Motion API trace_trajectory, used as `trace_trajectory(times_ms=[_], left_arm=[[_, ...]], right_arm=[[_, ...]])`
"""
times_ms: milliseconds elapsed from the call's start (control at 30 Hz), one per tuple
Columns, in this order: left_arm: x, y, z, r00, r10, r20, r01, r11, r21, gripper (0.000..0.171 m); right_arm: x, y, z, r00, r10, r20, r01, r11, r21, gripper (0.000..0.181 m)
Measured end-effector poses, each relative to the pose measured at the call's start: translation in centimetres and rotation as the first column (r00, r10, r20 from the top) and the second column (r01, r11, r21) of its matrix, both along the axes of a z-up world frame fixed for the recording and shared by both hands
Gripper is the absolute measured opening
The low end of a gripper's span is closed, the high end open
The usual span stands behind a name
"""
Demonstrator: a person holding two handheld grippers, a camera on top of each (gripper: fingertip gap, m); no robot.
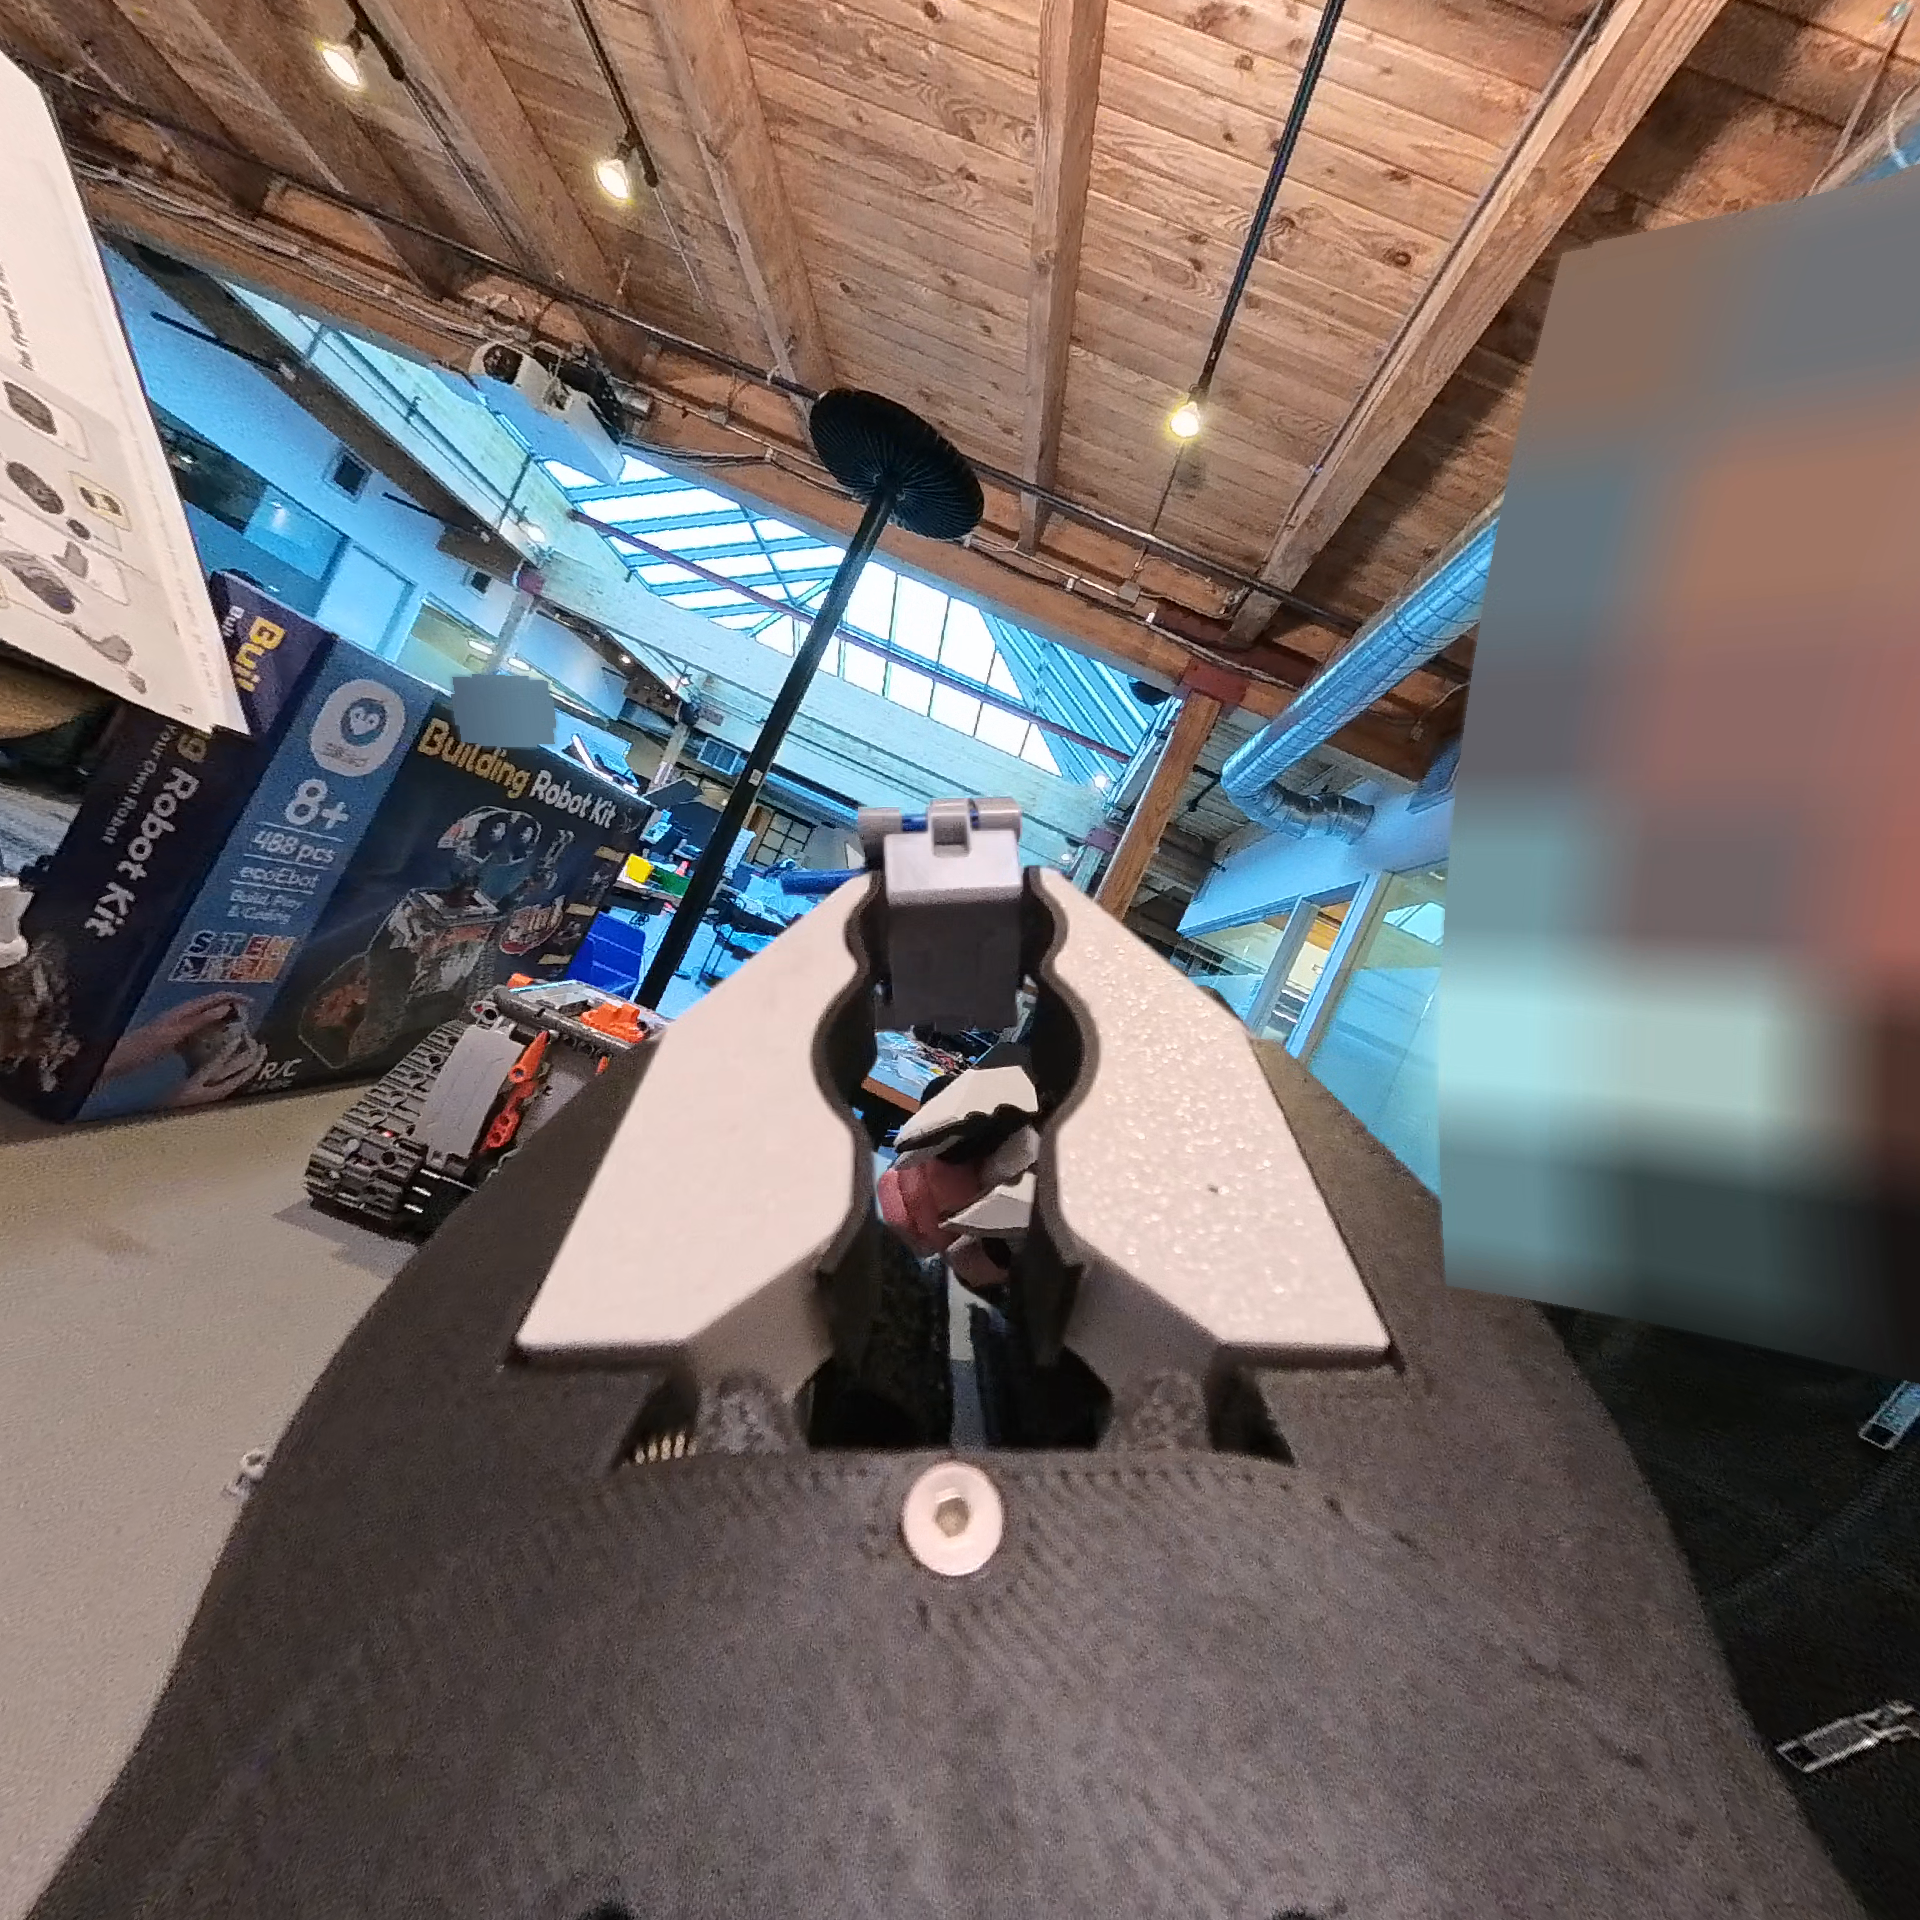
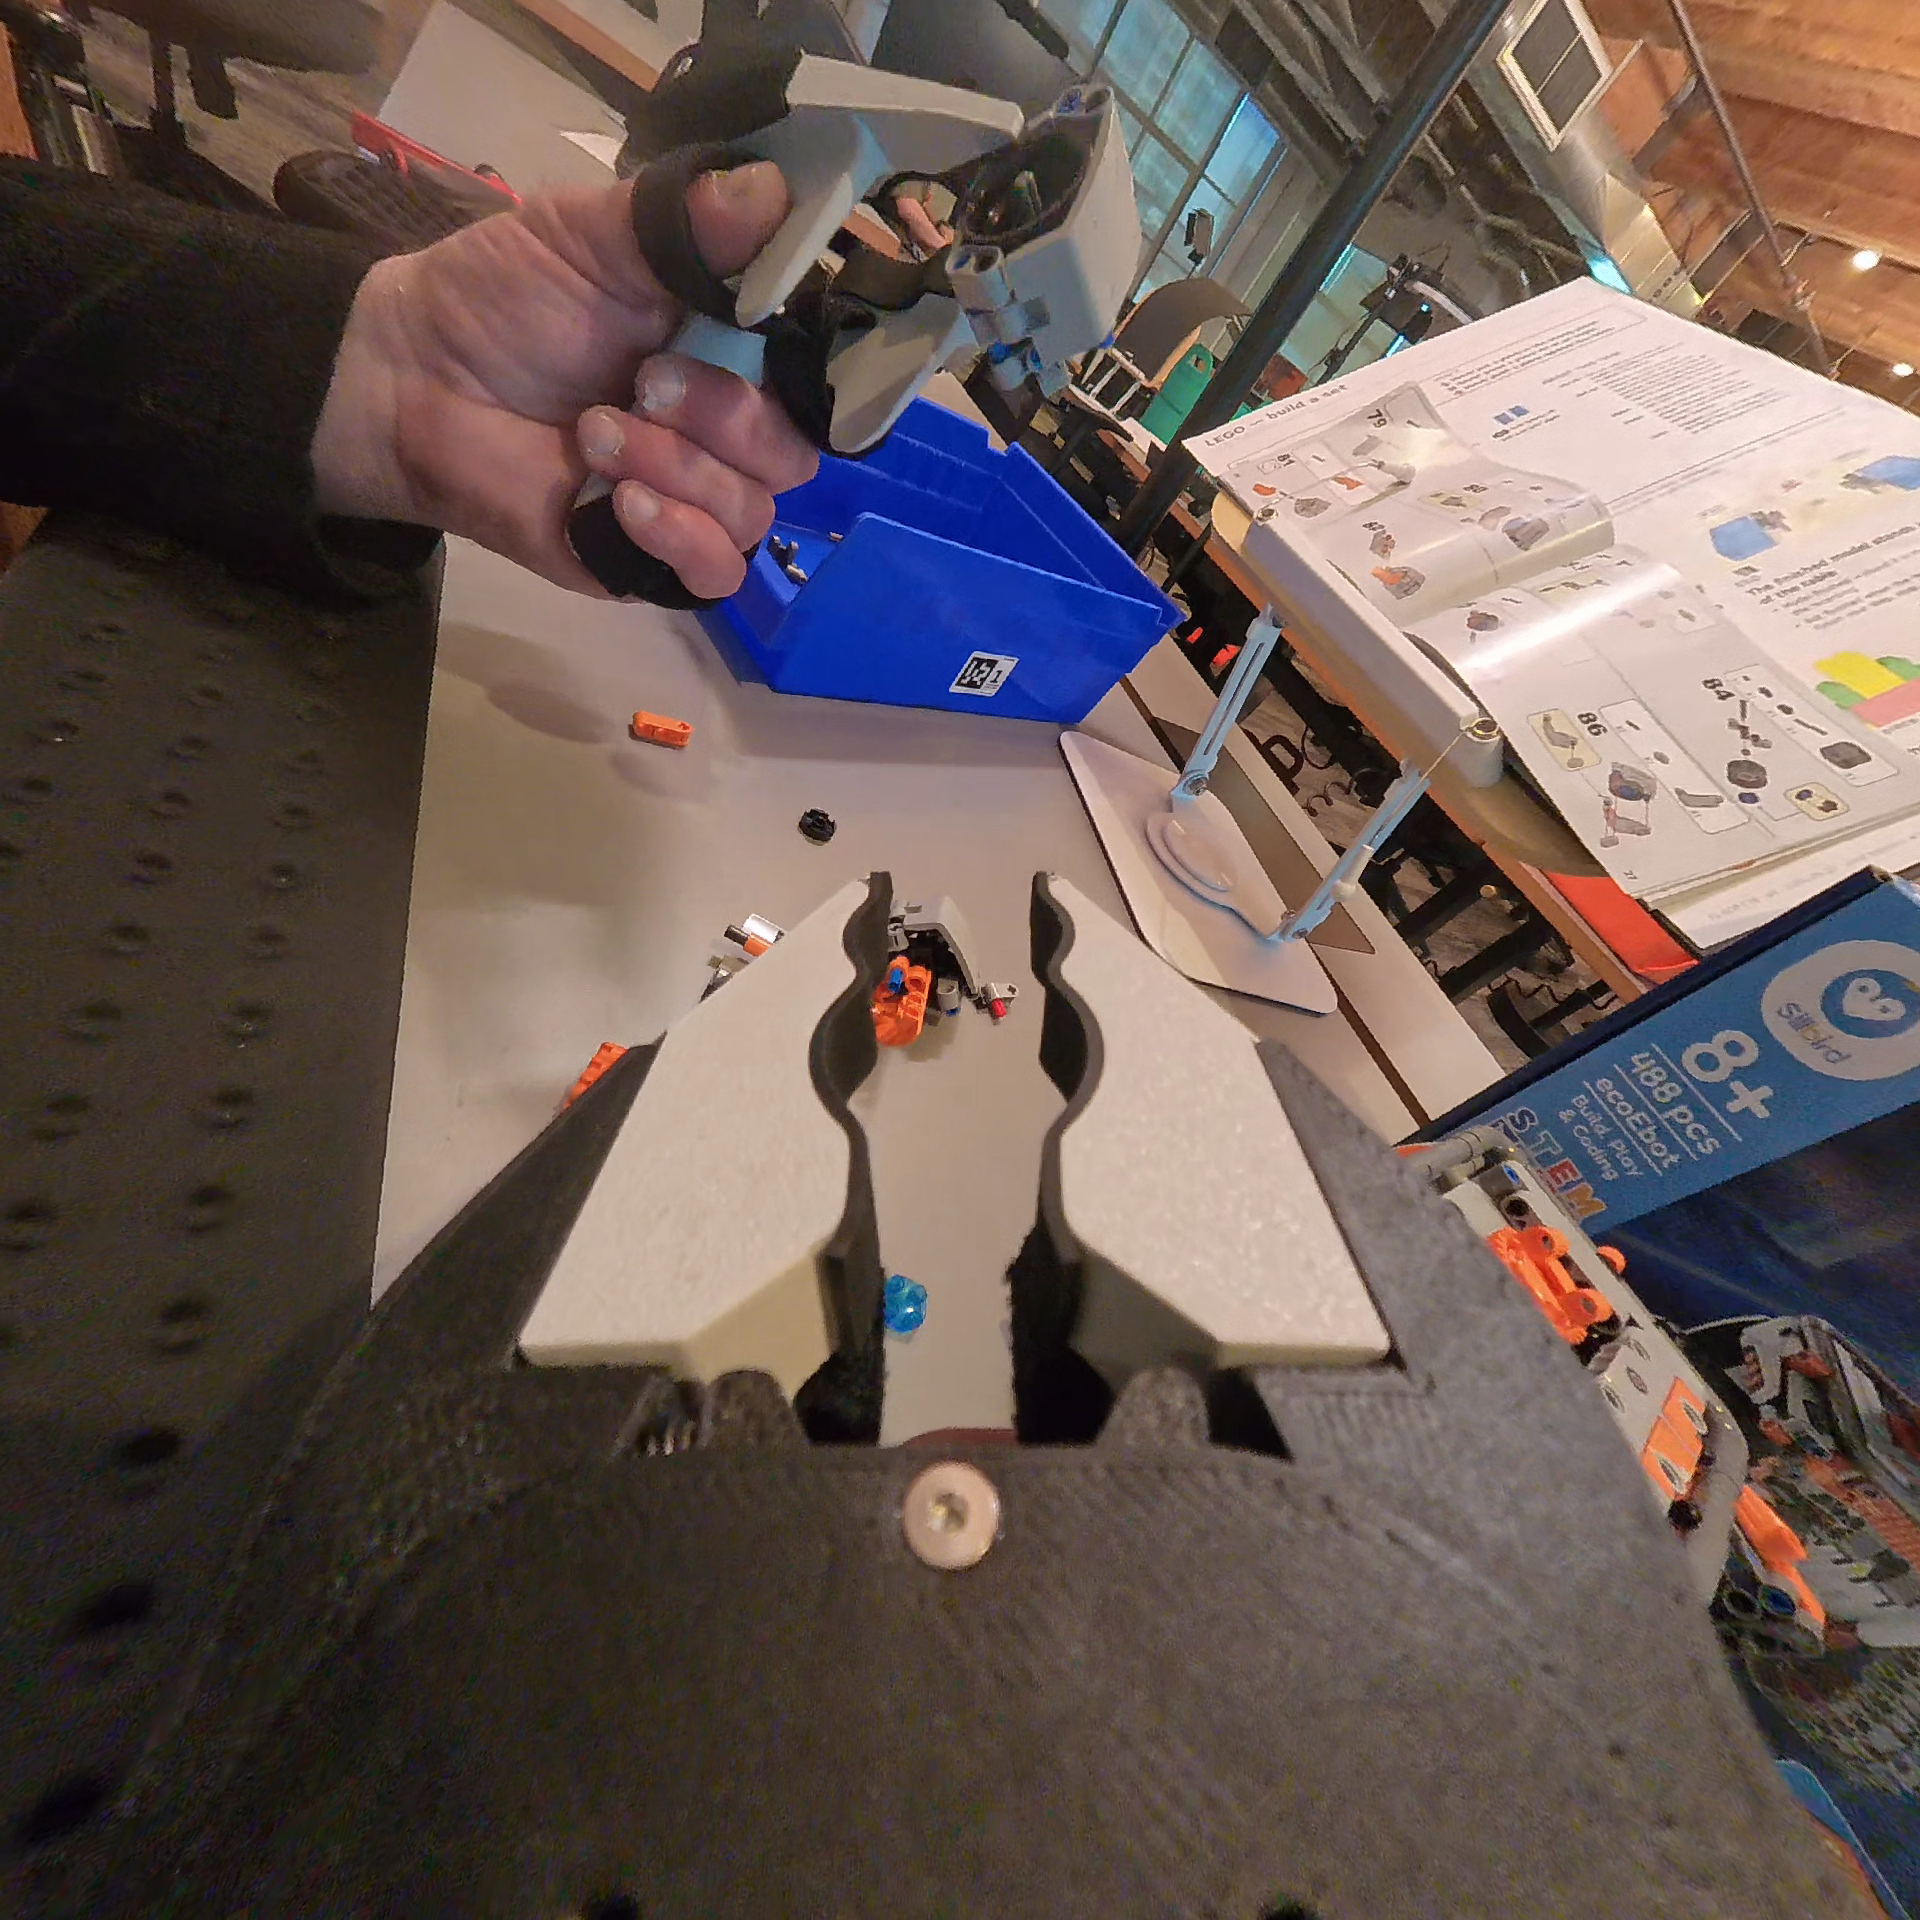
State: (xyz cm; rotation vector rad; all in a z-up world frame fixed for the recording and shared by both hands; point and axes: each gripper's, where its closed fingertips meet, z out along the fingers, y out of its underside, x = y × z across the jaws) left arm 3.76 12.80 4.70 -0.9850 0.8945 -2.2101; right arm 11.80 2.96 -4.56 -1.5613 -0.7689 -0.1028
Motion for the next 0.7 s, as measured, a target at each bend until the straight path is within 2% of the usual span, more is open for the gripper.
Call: trace_trajectory(times_ms=[200,300,400,500,600,700], left_arm=[[0.0,-0.4,0.1,1.0,-0.003,0.002,0.003,0.999,0.038,0.022],[0.7,-2.1,-0.3,0.999,0.015,-0.044,-0.007,0.985,0.174,0.022],[1.6,-4.8,-1.2,0.994,0.077,-0.082,-0.038,0.917,0.397,0.023],[2.3,-7.6,-2.3,0.99,0.114,-0.088,-0.04,0.805,0.591,0.023],[2.4,-9.7,-2.9,0.991,0.101,-0.083,-0.02,0.742,0.671,0.023],[2.1,-10.8,-2.9,0.995,0.066,-0.073,0.002,0.73,0.684,0.023]], right_arm=[[0.0,-0.1,0.1,1.0,0.008,-0.015,-0.008,1.0,0.0,0.025],[-0.9,-0.3,1.3,0.985,0.076,-0.155,-0.078,0.997,-0.004,0.029],[-1.5,-0.3,3.7,0.924,0.141,-0.355,-0.148,0.989,0.008,0.031],[-2.2,-0.5,5.2,0.908,0.178,-0.378,-0.174,0.984,0.045,0.033],[-3.6,-0.5,5.3,0.899,0.22,-0.38,-0.223,0.974,0.037,0.036],[-5.0,-0.4,4.7,0.884,0.261,-0.387,-0.283,0.959,0.0,0.035]])
